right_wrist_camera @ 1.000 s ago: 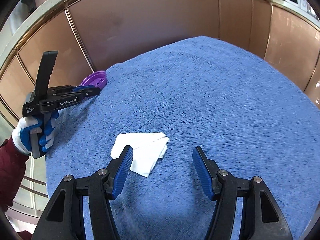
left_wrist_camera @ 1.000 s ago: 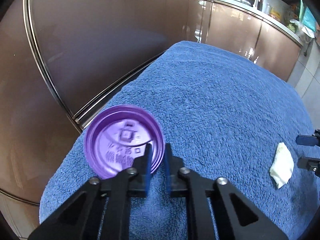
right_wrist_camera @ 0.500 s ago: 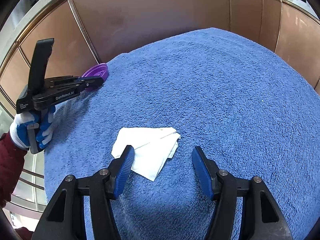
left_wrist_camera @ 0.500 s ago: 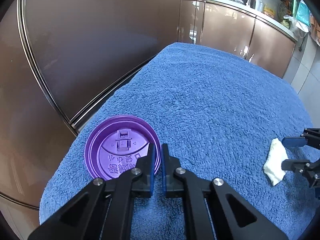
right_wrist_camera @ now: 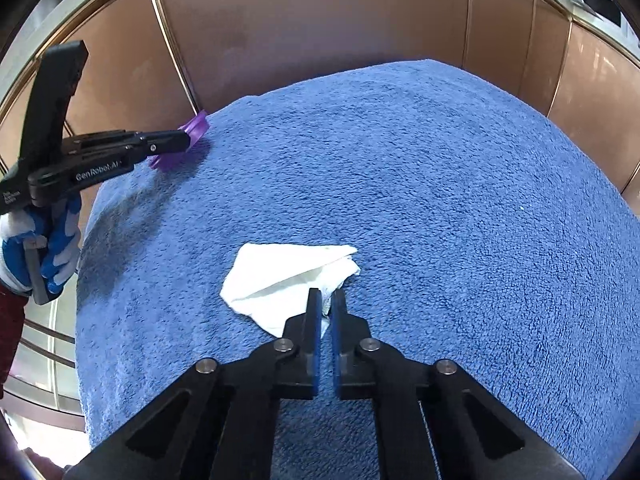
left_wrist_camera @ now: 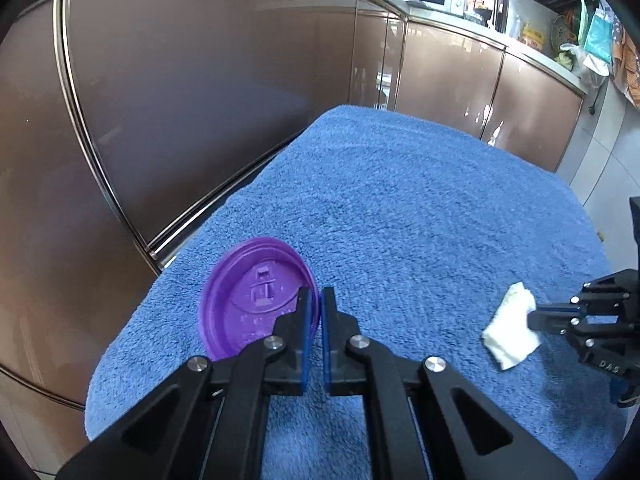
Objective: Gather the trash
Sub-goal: 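Grasp the purple cup lid with the left tool while the right tool grasps the white tissue, then carry the purple lid and tissue in both tools over the bin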
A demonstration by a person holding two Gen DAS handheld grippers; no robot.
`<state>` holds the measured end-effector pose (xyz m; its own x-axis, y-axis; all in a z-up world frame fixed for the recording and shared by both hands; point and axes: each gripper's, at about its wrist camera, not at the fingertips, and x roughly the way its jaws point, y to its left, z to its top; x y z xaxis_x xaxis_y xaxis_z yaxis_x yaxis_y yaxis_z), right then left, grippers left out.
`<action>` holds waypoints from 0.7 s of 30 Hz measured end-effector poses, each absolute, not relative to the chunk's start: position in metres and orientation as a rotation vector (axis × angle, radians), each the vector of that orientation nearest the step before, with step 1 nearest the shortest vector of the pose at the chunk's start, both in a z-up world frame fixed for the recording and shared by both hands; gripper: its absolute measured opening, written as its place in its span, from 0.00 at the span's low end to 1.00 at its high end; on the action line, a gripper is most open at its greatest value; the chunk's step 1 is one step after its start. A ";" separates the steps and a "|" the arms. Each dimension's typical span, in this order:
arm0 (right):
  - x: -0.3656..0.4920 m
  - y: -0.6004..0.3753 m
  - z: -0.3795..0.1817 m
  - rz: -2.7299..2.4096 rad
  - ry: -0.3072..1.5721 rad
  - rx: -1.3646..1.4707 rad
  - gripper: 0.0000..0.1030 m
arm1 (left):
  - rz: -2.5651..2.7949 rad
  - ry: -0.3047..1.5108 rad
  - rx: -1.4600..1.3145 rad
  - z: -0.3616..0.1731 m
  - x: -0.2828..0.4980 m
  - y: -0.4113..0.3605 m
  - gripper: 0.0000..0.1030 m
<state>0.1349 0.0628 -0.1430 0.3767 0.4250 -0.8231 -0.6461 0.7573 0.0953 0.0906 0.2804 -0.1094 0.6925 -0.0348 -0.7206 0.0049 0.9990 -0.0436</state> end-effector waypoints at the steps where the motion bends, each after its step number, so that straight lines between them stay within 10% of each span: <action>1: 0.133 0.062 -0.142 0.698 0.961 -0.258 0.01 | -0.022 0.801 -0.041 -0.108 0.088 0.280 0.04; 21: 0.078 -0.010 -0.057 0.581 0.741 -0.198 0.01 | -0.158 0.657 0.008 -0.023 0.061 0.196 0.04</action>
<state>0.0784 -0.0104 -0.0566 0.5902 0.4275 -0.6847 -0.5631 0.8258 0.0302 0.0607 0.1958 -0.0232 0.7805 -0.1435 -0.6085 0.1483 0.9880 -0.0427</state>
